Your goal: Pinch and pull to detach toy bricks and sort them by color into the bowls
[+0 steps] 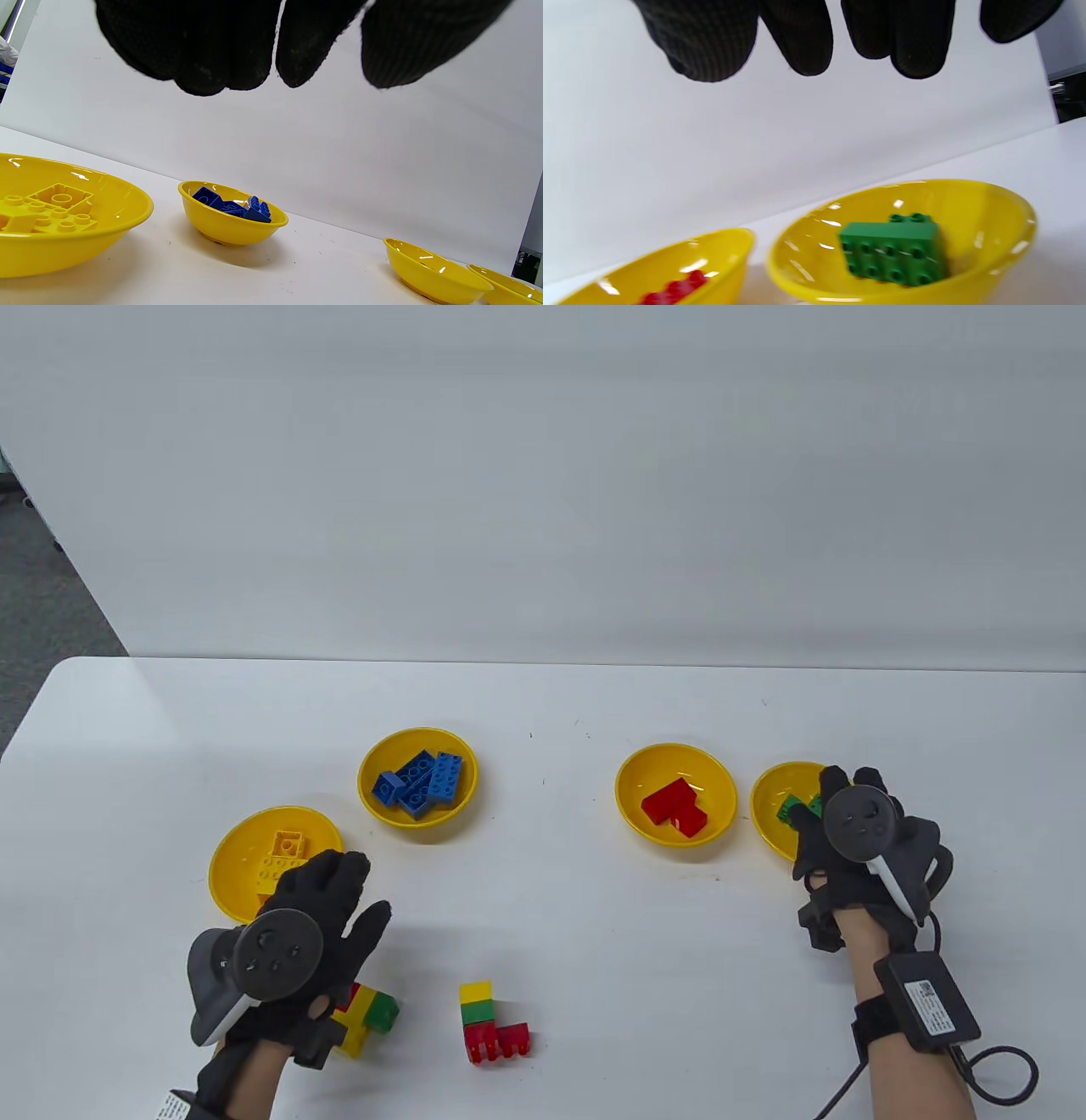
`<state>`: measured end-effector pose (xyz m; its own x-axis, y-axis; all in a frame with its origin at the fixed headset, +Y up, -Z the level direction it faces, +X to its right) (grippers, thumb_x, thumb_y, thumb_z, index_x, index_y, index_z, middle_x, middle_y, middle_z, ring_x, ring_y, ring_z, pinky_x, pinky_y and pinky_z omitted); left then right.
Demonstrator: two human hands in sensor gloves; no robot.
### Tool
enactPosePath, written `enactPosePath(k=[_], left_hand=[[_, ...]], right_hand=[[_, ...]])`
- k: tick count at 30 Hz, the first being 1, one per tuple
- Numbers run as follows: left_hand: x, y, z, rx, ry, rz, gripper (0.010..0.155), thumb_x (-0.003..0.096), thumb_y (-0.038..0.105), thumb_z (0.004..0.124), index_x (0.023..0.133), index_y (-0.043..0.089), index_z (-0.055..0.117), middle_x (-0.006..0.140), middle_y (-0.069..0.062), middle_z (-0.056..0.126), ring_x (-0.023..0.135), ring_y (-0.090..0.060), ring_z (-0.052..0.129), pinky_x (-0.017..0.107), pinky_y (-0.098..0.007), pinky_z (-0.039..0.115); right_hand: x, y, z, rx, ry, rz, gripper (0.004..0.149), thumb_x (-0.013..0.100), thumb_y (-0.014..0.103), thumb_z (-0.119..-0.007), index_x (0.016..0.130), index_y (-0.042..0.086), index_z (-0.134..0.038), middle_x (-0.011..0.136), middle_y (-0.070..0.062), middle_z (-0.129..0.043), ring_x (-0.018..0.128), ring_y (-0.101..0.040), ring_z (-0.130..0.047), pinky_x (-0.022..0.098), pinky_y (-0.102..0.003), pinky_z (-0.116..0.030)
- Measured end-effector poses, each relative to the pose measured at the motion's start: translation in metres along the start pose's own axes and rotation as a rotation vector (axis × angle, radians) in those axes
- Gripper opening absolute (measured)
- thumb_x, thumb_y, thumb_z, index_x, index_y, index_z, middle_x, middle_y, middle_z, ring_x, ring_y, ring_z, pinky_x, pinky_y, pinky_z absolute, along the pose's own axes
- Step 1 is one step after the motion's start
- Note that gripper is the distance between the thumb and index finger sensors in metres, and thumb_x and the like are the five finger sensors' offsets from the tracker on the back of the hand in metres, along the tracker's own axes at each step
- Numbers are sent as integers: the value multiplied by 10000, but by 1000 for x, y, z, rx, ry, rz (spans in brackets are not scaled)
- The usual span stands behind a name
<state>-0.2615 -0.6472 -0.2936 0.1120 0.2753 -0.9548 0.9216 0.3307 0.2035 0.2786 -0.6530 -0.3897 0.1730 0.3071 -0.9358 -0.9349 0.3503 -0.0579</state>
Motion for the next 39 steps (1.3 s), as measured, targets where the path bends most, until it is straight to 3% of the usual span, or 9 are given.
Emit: enactPosePath(k=[6, 10, 12, 13, 15, 20, 32, 35, 39], left_hand=[[-5, 3, -15, -79, 47, 54, 633, 488, 532, 829, 1032, 222, 733, 1074, -202, 737, 939, -482, 791, 653, -635, 720], [-10, 3, -30, -161, 100, 93, 637, 484, 523, 845, 1032, 221, 731, 1073, -196, 740, 938, -477, 796, 648, -638, 725], [-9, 7, -33, -167, 35, 104, 684, 461, 503, 904, 1055, 226, 706, 1114, -195, 690, 969, -491, 756, 660, -655, 699], [-7, 10, -32, -146, -54, 106, 759, 436, 509, 939, 1084, 230, 658, 1150, -206, 626, 985, -509, 725, 663, -663, 689], [-10, 21, -15, -21, -352, 94, 933, 438, 534, 954, 1149, 223, 436, 1218, -203, 413, 1048, -527, 590, 700, -681, 625], [-27, 33, 40, 346, -590, 192, 1005, 401, 548, 974, 1147, 234, 378, 1221, -169, 355, 1076, -502, 523, 725, -669, 595], [-33, 15, 103, 805, -850, 224, 1110, 338, 521, 1026, 1133, 282, 290, 1218, -128, 259, 1095, -454, 406, 756, -635, 531], [-35, 17, 112, 876, -844, 249, 1094, 346, 510, 1031, 1135, 282, 309, 1217, -123, 275, 1089, -436, 428, 758, -619, 543], [-32, 16, 114, 836, -822, 256, 1025, 351, 455, 1047, 1125, 271, 400, 1207, -111, 386, 1073, -414, 503, 743, -604, 586]], right_hand=[[-51, 41, 19, 195, -46, 203, 631, 413, 395, -775, 954, 74, -726, 1008, -305, -625, 817, -539, -767, 524, -777, -603], [-78, 61, 20, 230, -12, 301, 624, 412, 391, -774, 948, 73, -738, 1002, -305, -640, 809, -538, -781, 521, -773, -614], [-89, 67, 20, 239, -6, 339, 617, 413, 390, -773, 942, 74, -748, 1001, -303, -648, 808, -534, -788, 522, -772, -617], [-93, 69, 19, 243, 1, 356, 613, 412, 389, -774, 937, 74, -756, 999, -302, -653, 806, -534, -791, 521, -772, -618], [-98, 72, 18, 249, 12, 374, 603, 413, 389, -773, 927, 75, -772, 997, -301, -660, 803, -533, -796, 520, -771, -621], [-97, 77, 15, 309, 37, 378, 588, 414, 382, -772, 911, 69, -792, 990, -302, -671, 794, -533, -805, 518, -772, -622], [-104, 81, 9, 312, 65, 412, 574, 415, 379, -770, 894, 67, -811, 983, -299, -686, 786, -532, -816, 515, -769, -629], [-105, 82, 9, 312, 67, 419, 571, 414, 378, -771, 891, 68, -814, 982, -298, -688, 786, -532, -816, 514, -769, -629], [-105, 83, 8, 309, 71, 427, 570, 414, 378, -770, 890, 67, -816, 982, -298, -688, 785, -532, -816, 515, -769, -629]])
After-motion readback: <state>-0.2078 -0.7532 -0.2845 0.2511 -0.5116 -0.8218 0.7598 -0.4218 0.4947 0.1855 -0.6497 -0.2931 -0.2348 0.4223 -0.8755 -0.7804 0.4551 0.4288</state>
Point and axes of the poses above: the tracker on the back of each hand, its own y axis roughly to the thumb side, its own x axis roughly from the wrist to the fingertips, z = x × y, the point moved 2 cm from there along x, roughly from the wrist to the fingertips
